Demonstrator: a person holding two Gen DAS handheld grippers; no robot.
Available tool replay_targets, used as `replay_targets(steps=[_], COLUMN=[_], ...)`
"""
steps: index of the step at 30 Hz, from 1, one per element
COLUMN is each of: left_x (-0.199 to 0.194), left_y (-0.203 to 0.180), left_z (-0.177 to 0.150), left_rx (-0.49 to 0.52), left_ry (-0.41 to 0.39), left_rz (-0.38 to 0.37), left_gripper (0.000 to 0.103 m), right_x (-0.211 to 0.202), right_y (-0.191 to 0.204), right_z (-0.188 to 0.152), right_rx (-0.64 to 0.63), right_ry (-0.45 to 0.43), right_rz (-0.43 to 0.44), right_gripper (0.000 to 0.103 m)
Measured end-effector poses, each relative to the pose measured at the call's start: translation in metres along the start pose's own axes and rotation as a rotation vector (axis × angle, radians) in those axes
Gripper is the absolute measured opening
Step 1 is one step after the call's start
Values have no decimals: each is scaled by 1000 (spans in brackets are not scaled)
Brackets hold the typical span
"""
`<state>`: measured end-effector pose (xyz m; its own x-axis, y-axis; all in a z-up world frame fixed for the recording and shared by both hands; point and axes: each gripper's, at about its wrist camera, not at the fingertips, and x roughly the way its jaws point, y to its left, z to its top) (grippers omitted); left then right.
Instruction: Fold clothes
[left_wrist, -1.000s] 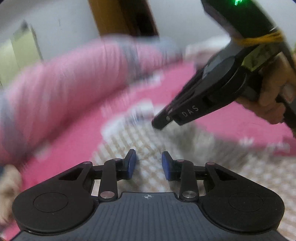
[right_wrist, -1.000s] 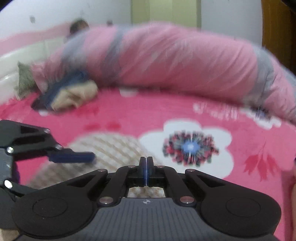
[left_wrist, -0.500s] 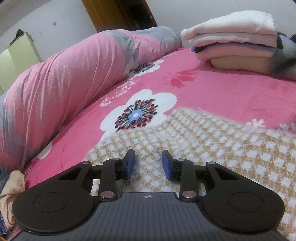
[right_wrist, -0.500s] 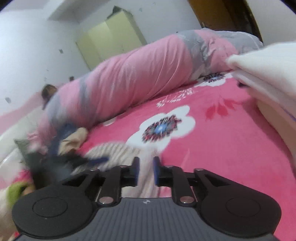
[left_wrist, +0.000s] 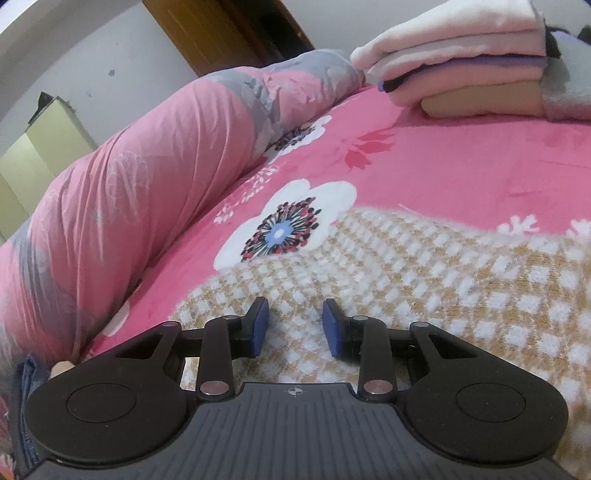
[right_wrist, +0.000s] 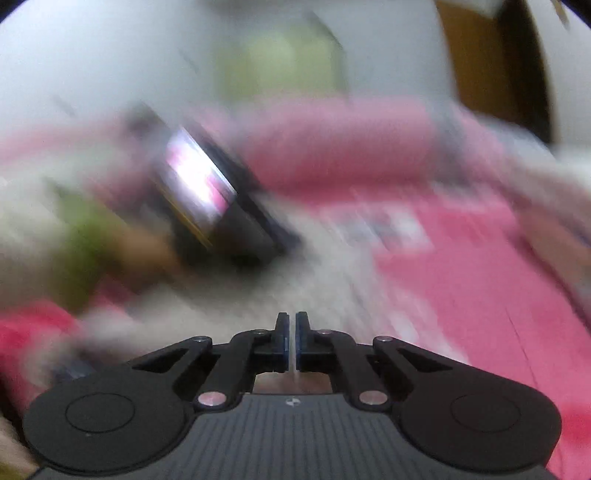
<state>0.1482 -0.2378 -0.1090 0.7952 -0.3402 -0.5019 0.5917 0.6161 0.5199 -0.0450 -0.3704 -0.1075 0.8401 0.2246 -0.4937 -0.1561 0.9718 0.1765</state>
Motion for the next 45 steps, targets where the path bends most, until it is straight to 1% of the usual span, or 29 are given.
replay_targets(steps=[1, 2, 4, 6, 8, 11, 12, 13, 15, 16, 17, 20, 22, 23, 25, 27, 28, 29, 30, 31, 32, 34, 35, 37, 39, 42, 44, 45], left_x=[0, 0, 1, 1, 1, -2, -2, -3, -16, -25, -35, -92, -125, -139, -160, -168, -172, -173, -174, -172, -169, -163, -163, -162, -161, -161, -163, -162], left_y=[-2, -3, 0, 1, 2, 4, 4, 6, 18, 26, 33, 50, 43, 34, 19, 10, 6, 3, 1, -3, -6, -9, -13, -18, -16, -7, -8, -9], left_z=[-2, -4, -4, -4, -4, -3, -3, -3, -1, 0, -1, -14, -32, -42, -63, -82, -91, -98, -104, -108, -110, -112, -114, -117, -119, -121, -124, -124], left_rx=[14, 22, 14, 8, 9, 2, 0, -4, -43, -71, -101, -218, -207, -190, -174, -192, -200, -207, -210, -190, -167, -144, -118, -74, -88, -132, -143, -147], left_ry=[-10, -20, -26, -28, -29, -37, -39, -42, -56, -64, -76, -147, -183, -202, -222, -203, -195, -196, -197, -194, -187, -169, -175, -184, -189, -187, -183, -181], left_rz=[-1, -4, -19, -27, -27, -29, -30, -31, -33, -31, -33, -86, -117, -112, -114, -155, -173, -184, -192, -187, -183, -207, -197, -178, -192, -220, -220, -222], left_gripper=[30, 30, 30, 30, 29, 30, 30, 30, 34, 36, 36, 36, 36, 35, 29, 26, 23, 23, 22, 22, 22, 22, 22, 22, 22, 22, 22, 22], right_x=[3, 1, -3, -6, -11, -27, -28, -16, 19, 32, 35, 26, 25, 25, 22, 10, 4, 1, 3, 11, 25, 52, 56, 55, 54, 53, 42, 36], right_y=[-8, -16, -25, -26, -23, -5, 1, 4, 6, 3, -3, -12, -7, -4, 14, 31, 38, 43, 46, 49, 49, 46, 47, 54, 59, 59, 62, 65], right_z=[-8, -9, -7, -5, 7, 33, 40, 39, 30, 19, 12, 22, 22, 25, 40, 56, 63, 69, 71, 68, 61, 32, 24, 27, 31, 34, 52, 62], right_rx=[54, 117, 202, 205, 181, 103, 76, 48, -10, -21, -11, 67, 48, 36, -10, -60, -75, -92, -111, -129, -149, -209, -239, -261, -278, -299, -290, -292], right_ry=[4, 11, 27, 28, 28, -83, -100, -64, 55, 75, 64, 91, 104, 112, 112, 67, 50, 43, 54, 93, 153, 217, 211, 221, 239, 255, 238, 207], right_rz=[38, 72, 104, 108, 100, 98, 90, 56, -32, -43, -30, -18, -37, -49, -72, -72, -65, -61, -64, -79, -103, -123, -131, -156, -173, -172, -155, -152], right_gripper=[0, 0, 0, 0, 0, 0, 0, 0, 0, 0, 0, 0, 0, 0, 0, 0, 0, 0, 0, 0, 0, 0, 0, 0, 0, 0, 0, 0])
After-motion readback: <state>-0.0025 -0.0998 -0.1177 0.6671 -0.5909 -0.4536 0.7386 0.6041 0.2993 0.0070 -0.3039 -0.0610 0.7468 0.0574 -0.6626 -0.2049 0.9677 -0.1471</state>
